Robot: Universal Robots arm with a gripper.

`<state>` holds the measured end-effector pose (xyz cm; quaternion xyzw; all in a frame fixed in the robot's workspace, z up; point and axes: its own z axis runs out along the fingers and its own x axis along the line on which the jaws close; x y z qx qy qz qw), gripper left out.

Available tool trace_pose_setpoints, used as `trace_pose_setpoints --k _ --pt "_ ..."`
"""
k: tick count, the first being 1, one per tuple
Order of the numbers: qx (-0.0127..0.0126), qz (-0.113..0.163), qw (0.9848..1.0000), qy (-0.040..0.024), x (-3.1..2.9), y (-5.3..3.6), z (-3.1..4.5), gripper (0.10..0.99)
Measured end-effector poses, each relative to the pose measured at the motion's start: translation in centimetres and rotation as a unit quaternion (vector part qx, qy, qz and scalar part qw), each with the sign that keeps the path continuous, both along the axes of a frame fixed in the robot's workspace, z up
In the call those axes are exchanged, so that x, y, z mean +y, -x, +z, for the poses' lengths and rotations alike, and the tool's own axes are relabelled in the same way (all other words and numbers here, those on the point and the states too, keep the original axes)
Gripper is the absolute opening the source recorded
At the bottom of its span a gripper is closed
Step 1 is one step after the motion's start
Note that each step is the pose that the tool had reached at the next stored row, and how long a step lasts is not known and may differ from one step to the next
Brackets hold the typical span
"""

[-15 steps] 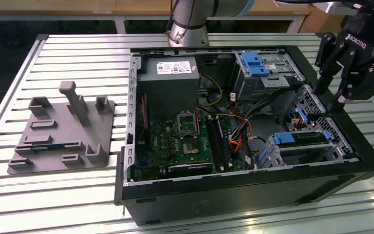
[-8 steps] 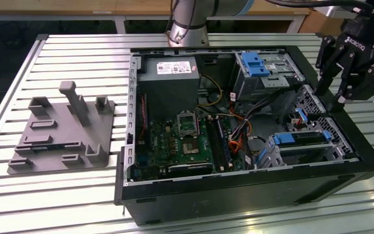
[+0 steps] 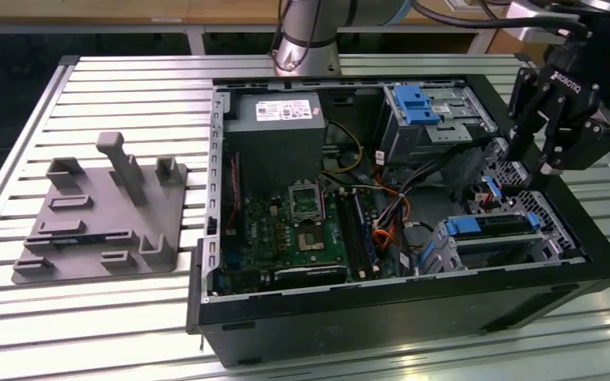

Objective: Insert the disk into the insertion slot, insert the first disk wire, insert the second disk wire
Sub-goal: 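Insert the first disk wire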

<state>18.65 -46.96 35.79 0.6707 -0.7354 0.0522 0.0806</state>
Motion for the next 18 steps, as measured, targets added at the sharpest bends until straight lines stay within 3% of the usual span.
trace_pose_setpoints --k 9,12,14,16,18 --pt "0.0009 0.001 1.0 0.0029 0.13 0.0 -1.6 0.541" --pt "0.001 0.001 1.0 0.0047 0.16 0.0 -1.99 0.408" --pt "0.0013 0.001 1.0 0.0085 0.17 0.0 -2.02 0.408" --pt "0.002 0.001 0.9999 0.0168 0.21 0.0 -2.02 0.408" --pt "0.0021 0.001 0.9998 0.0178 0.22 0.0 -2.03 0.408"
